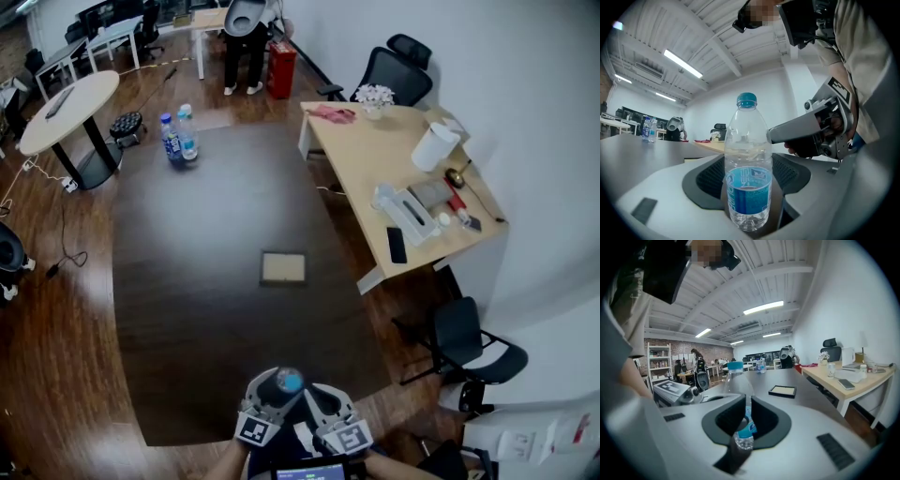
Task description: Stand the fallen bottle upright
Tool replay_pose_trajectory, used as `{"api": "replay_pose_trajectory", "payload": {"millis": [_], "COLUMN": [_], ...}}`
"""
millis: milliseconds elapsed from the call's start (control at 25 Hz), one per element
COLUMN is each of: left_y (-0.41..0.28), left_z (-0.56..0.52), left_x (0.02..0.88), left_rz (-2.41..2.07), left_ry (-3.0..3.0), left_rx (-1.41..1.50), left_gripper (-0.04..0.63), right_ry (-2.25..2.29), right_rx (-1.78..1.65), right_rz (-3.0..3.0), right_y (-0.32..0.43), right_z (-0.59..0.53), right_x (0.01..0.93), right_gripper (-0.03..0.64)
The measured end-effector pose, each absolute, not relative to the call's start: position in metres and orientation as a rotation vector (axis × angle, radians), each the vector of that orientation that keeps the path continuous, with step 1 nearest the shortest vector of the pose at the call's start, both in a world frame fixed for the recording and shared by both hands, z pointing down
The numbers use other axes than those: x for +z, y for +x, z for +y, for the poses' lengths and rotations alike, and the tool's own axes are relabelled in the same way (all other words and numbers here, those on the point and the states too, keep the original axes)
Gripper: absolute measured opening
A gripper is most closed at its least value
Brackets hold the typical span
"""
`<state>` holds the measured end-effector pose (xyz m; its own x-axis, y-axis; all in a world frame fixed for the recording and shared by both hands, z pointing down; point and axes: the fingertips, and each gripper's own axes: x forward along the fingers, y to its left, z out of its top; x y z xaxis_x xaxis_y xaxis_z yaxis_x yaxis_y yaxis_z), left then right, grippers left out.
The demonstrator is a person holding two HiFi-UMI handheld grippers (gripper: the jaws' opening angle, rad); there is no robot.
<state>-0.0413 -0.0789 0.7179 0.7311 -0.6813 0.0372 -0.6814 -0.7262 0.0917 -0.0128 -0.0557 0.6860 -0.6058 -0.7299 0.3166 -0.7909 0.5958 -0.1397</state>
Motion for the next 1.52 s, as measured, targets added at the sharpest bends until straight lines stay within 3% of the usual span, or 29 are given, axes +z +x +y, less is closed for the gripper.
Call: {"api": "replay_pose_trajectory", "payload": {"millis": [440, 640, 1080, 1120, 1200, 1240, 1320, 1520], "left_y": [-0.047, -0.056, -0.115, -0.122, -0.134, -0.138, -0.146, -0.141], "left_z": [-0.064, -0.059, -0.037, -0.033, -0.026, -0.023, -0.019, -0.009], "left_x": [0.711, 0.721, 0.714, 0.707, 0.692, 0.684, 0.671, 0.645], "left_rz": [-1.044, -1.038, -1.281, -1.3, -1.331, -1.356, -1.438, -1.538], "left_ry": [2.957, 2.93, 2.673, 2.643, 2.597, 2.577, 2.533, 2.475], "left_rx": [-0.074, -0.056, 0.082, 0.098, 0.129, 0.143, 0.182, 0.128], "left_gripper": [0.309, 0.367, 0.361, 0.319, 0.163, 0.155, -0.004, -0.003], "right_ry": [1.32, 1.348, 1.337, 1.333, 1.326, 1.312, 1.265, 1.222], "right_rx": [0.368, 0.367, 0.425, 0.415, 0.396, 0.389, 0.35, 0.353], "right_rz": [-2.549, -2.549, -2.546, -2.55, -2.559, -2.573, -2.613, -2.71], "right_y": [0.001, 0.006, 0.008, 0.011, 0.016, 0.015, 0.008, -0.005], "right_z": [-0.048, -0.048, -0.036, -0.035, -0.035, -0.035, -0.035, -0.031], "right_x": [0.691, 0.686, 0.657, 0.651, 0.638, 0.632, 0.625, 0.613], "right_gripper": [0.064, 0.064, 0.064, 0.064, 0.063, 0.063, 0.063, 0.063]}}
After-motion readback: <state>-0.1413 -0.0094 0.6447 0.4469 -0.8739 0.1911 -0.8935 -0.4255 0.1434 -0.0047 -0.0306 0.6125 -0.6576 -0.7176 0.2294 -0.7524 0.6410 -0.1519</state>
